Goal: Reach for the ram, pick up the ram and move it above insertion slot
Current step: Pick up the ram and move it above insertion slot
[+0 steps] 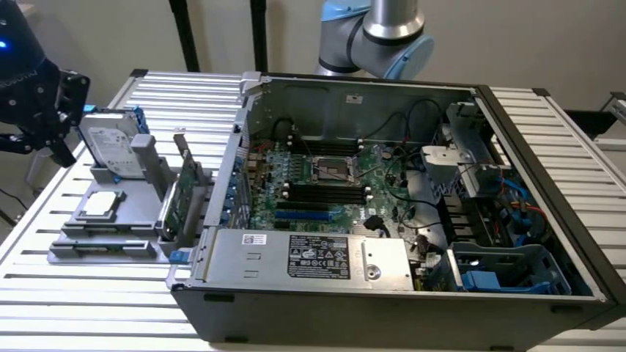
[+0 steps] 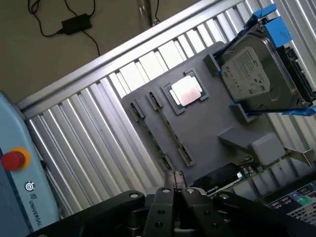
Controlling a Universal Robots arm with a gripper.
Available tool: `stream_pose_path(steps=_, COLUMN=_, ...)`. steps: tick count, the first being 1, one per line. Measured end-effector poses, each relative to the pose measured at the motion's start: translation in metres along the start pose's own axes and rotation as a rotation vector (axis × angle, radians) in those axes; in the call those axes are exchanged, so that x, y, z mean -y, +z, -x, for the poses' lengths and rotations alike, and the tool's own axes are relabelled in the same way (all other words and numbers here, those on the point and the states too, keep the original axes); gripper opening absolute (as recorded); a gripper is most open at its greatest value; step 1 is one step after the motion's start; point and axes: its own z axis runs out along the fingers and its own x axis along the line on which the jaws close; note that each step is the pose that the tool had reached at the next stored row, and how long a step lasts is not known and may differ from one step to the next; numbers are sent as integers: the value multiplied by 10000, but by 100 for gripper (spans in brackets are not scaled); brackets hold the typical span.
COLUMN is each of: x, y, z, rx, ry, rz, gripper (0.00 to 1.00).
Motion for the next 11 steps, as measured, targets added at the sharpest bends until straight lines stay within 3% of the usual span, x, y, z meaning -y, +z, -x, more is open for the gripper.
stream_pose_path(steps=11, x=0, y=1, z=0, rx=-80, ry=-2004, rz=-1, gripper=11)
